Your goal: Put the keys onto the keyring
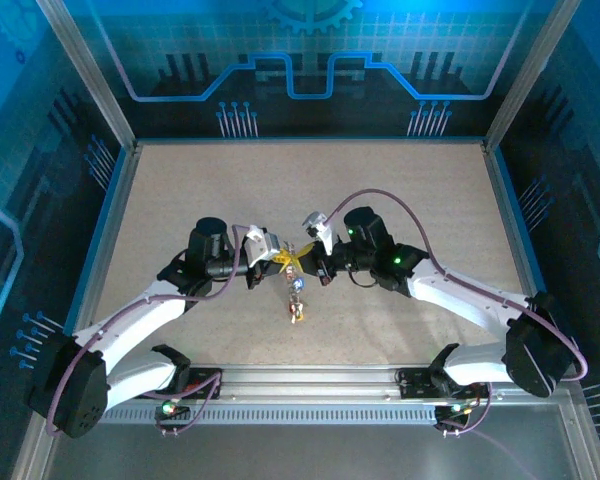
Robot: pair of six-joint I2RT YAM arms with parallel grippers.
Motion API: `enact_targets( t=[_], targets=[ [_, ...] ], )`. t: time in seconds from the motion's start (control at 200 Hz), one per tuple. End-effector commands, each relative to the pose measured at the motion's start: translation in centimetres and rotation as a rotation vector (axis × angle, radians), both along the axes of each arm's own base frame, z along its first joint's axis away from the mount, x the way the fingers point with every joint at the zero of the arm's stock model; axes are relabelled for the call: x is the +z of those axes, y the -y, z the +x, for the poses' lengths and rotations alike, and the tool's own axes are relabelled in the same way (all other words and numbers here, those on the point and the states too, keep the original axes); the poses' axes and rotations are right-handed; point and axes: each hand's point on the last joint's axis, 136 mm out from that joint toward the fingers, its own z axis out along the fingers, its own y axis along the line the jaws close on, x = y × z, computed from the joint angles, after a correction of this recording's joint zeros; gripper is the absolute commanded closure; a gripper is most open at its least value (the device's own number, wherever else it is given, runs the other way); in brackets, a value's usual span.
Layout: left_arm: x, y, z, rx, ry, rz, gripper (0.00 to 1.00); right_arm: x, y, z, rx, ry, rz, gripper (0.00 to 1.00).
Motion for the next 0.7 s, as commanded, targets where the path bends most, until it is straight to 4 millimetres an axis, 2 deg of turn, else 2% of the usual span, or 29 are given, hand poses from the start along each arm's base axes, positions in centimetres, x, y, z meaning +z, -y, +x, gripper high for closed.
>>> enact_targets(
  t=[0.0, 0.325, 0.695],
  targets=[
    [1.0, 0.4, -0.4, -0.041, 0.035, -0.014, 1.0, 2.6, -0.6, 0.4, -0.012, 0.05, 0.059, 1.0],
    [0.7, 0.4, -0.5, -0.054, 0.039, 0.001, 1.0, 2.9, 0.1, 1.5, -0.097, 0.065, 0.051, 1.0],
    [0.7, 0.6, -0.5, -0.051, 0.034, 0.001, 1.0, 2.6, -0.8, 1.2, -0.064, 0.042, 0.073, 1.0]
  ],
)
